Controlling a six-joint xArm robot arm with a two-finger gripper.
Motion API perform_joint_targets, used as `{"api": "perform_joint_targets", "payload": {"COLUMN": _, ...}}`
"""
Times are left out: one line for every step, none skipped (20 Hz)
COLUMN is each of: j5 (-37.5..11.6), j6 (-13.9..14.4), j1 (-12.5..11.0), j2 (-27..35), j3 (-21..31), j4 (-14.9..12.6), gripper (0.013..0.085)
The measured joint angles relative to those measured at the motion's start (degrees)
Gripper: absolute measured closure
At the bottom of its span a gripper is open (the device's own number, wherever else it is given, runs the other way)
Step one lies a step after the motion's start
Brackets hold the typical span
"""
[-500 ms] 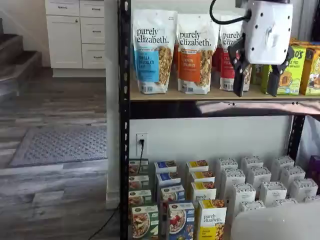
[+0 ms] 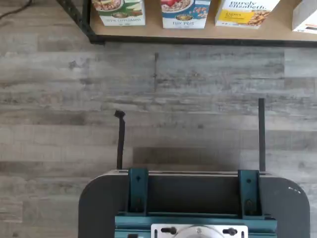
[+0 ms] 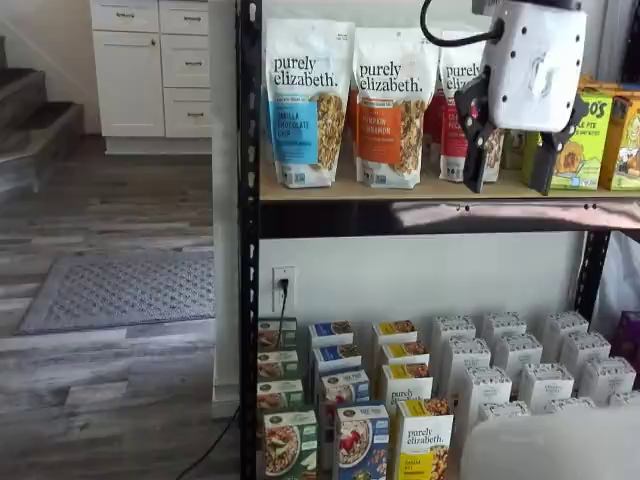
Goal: Pick up the blue and white box that is on the bottom shelf, the second box from the left
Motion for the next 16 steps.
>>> {"api": "perform_joint_targets", "payload": {"j5": -0.32, "j6": 0.08, "j1": 0.18, "j2": -0.14, "j3": 0.35, "j4": -0.18, "gripper": 0.013}}
{"api": "perform_joint_targets", "payload": {"j5": -0.74, "j6": 0.1, "j1": 0.2, "j2": -0.31, "j3": 0.81, "j4": -0.2, "gripper": 0.013}}
{"api": "perform_joint_targets", "payload": {"j5": -1.26, "j6": 0.14, "j1": 0.27, "j2": -0.52, "j3": 1.33, "j4": -0.22, "gripper": 0.013}}
{"api": "perform_joint_targets", "payload": {"j5": -1.76, "j6": 0.17, "j1": 0.32, "j2": -0.72, "j3": 1.81, "j4": -0.22, "gripper": 0.013}}
{"api": "perform_joint_targets", "payload": {"j5": -2.4, "j6": 0.24, "j1": 0.43, "j2": -0.92, "j3": 2.44, "j4": -0.25, "gripper": 0.013}}
{"api": "perform_joint_targets", "payload": {"j5": -2.87, "j6": 0.29, "j1": 0.49, "j2": -1.02, "j3": 2.95, "j4": -0.24, "gripper": 0.013}}
{"api": "perform_joint_targets", "payload": {"j5": -3.39, "j6": 0.38, "j1": 0.62, "j2": -1.12, "j3": 3.55, "j4": -0.26, "gripper": 0.013}}
{"api": "perform_joint_targets", "payload": {"j5": -3.96, "j6": 0.47, "j1": 0.75, "j2": -1.21, "j3": 4.17, "j4": -0.28, "gripper": 0.013}}
{"api": "perform_joint_targets", "payload": {"j5": -4.45, "j6": 0.53, "j1": 0.81, "j2": -1.26, "j3": 4.74, "j4": -0.25, "gripper": 0.013}}
{"api": "perform_joint_targets", "payload": {"j5": -4.99, "j6": 0.55, "j1": 0.81, "j2": -1.3, "j3": 5.4, "j4": -0.06, "gripper": 0.013}}
{"api": "perform_joint_targets", "payload": {"j5": -5.42, "j6": 0.62, "j1": 0.85, "j2": -1.31, "j3": 5.93, "j4": 0.01, "gripper": 0.013}}
{"api": "perform_joint_targets", "payload": {"j5": -5.94, "j6": 0.75, "j1": 1.03, "j2": -1.32, "j3": 6.53, "j4": -0.03, "gripper": 0.013}}
{"api": "perform_joint_targets", "payload": {"j5": -6.51, "j6": 0.82, "j1": 1.14, "j2": -1.36, "j3": 7.14, "j4": -0.05, "gripper": 0.013}}
{"api": "perform_joint_targets", "payload": {"j5": -7.21, "j6": 0.84, "j1": 1.18, "j2": -1.44, "j3": 7.86, "j4": -0.01, "gripper": 0.013}}
{"api": "perform_joint_targets", "payload": {"j5": -7.83, "j6": 0.87, "j1": 1.23, "j2": -1.5, "j3": 8.48, "j4": -0.01, "gripper": 0.013}}
{"api": "perform_joint_targets", "payload": {"j5": -8.67, "j6": 0.98, "j1": 1.45, "j2": -1.61, "j3": 9.27, "j4": -0.23, "gripper": 0.013}}
